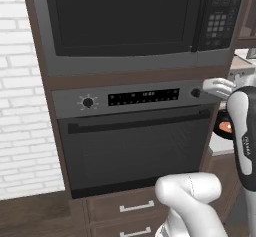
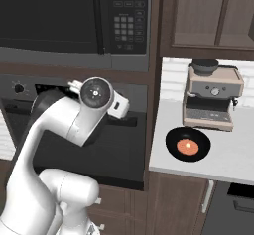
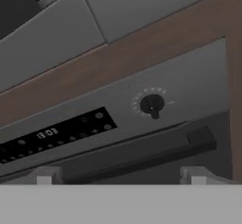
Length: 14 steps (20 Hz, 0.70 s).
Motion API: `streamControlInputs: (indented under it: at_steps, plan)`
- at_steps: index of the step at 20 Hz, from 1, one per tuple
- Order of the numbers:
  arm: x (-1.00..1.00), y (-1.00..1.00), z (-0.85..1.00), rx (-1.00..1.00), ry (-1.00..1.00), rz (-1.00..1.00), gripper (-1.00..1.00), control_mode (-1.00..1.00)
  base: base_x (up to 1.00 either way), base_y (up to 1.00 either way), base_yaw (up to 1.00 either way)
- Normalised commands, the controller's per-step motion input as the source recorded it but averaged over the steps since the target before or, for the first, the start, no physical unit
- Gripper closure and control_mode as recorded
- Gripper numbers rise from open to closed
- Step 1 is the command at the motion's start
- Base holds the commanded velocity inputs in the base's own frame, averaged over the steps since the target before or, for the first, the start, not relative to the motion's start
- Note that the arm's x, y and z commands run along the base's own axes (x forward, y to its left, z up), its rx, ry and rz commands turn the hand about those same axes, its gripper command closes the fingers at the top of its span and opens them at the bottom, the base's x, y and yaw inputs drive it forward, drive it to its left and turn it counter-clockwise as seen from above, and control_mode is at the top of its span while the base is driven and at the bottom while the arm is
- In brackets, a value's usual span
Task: Open the microwave, place the bowl with waffle inside the microwave, then close the microwave door and turn it on.
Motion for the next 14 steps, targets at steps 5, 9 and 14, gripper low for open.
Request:
streamControlInputs:
  at_steps: [5, 9, 14]
  plan:
    - [0.02, 0.09, 0.52, -0.07, -0.13, 0.0, -1.0, -1.0, 0.0, 0.0, 0.0]
    - [0.03, 0.0, 1.0, -0.11, -0.2, 0.03, -1.0, -1.0, 0.0, 0.0, 0.0]
    - [0.01, 0.06, 0.98, -0.15, -0.09, 0.04, -1.0, -1.0, 0.0, 0.0, 0.0]
